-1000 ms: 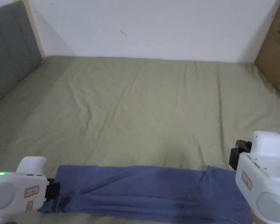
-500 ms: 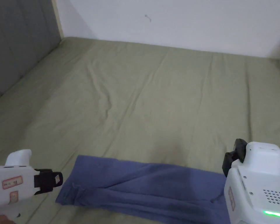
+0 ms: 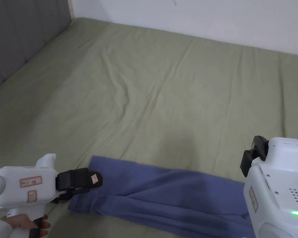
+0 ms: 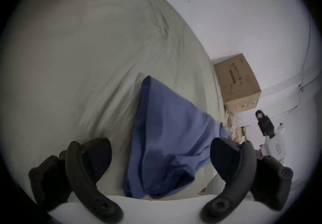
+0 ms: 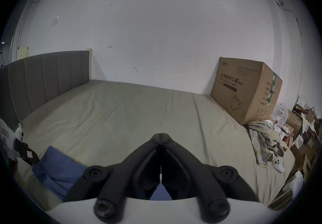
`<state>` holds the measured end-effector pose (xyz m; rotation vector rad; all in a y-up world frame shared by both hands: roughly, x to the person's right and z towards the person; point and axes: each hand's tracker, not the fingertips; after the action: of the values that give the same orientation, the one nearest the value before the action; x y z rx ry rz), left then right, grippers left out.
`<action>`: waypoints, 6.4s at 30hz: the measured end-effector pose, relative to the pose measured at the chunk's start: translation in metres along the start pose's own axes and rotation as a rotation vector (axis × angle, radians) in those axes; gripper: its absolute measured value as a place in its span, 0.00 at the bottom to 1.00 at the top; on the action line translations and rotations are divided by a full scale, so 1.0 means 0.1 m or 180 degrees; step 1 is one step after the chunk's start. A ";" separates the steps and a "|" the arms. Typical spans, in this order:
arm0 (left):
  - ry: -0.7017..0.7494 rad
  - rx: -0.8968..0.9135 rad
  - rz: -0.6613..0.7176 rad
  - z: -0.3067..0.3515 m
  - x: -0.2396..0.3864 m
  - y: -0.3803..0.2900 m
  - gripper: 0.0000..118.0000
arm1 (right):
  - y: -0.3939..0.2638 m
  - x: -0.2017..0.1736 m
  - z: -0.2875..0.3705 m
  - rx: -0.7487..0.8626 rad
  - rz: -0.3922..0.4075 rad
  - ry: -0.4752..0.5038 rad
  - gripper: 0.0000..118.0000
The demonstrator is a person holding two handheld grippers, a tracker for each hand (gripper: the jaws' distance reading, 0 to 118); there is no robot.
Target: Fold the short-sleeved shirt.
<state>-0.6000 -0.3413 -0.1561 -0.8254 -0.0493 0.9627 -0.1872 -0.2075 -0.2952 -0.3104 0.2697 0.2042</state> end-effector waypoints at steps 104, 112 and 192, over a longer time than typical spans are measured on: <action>-0.0149 -0.1140 -0.1420 -1.91 2.78 -1.46 0.03 | -0.42 1.38 0.41 -0.0297 -0.0831 -0.0290 0.01; -0.0233 -0.0445 -0.0675 -1.09 2.06 -0.85 0.03 | -0.31 1.19 0.51 -0.0214 -0.0659 -0.0287 0.01; 0.0296 -0.1137 -0.1089 -1.89 2.95 -1.02 0.84 | -0.77 1.50 0.29 -0.0693 -0.0996 -0.0224 0.01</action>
<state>-0.2805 -0.2659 -0.3145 -1.1470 -0.2802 0.5974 -0.0204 -0.2460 -0.2918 -0.5546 0.1263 -0.0652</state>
